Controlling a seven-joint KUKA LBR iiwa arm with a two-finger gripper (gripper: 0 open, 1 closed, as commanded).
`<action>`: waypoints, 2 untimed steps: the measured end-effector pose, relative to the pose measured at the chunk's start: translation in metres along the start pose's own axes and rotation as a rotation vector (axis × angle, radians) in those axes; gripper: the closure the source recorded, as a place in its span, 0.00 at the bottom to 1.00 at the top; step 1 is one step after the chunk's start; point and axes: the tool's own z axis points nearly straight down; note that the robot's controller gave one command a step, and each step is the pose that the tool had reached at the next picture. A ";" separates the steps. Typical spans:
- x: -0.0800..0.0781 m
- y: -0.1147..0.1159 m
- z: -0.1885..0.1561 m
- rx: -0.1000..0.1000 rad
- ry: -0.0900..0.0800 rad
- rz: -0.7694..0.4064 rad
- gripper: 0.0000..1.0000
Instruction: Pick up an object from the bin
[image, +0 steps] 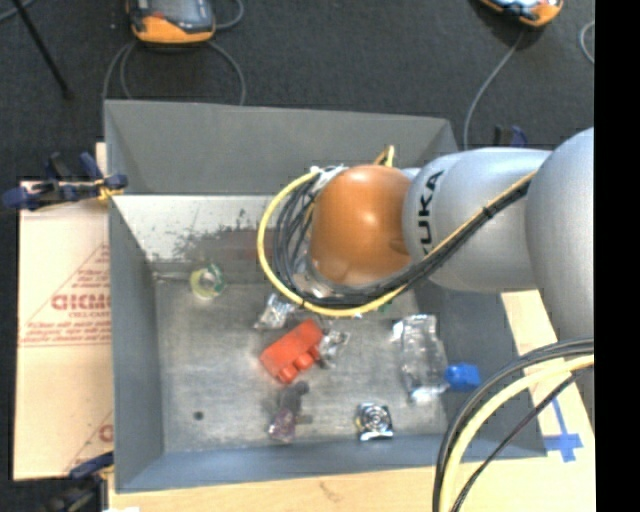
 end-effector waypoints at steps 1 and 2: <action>-0.002 0.000 -0.002 0.000 -0.004 0.002 1.00; -0.002 -0.003 -0.033 -0.009 0.004 0.009 1.00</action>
Offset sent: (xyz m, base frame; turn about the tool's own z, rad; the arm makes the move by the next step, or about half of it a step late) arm 0.0000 0.0000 0.0000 0.0000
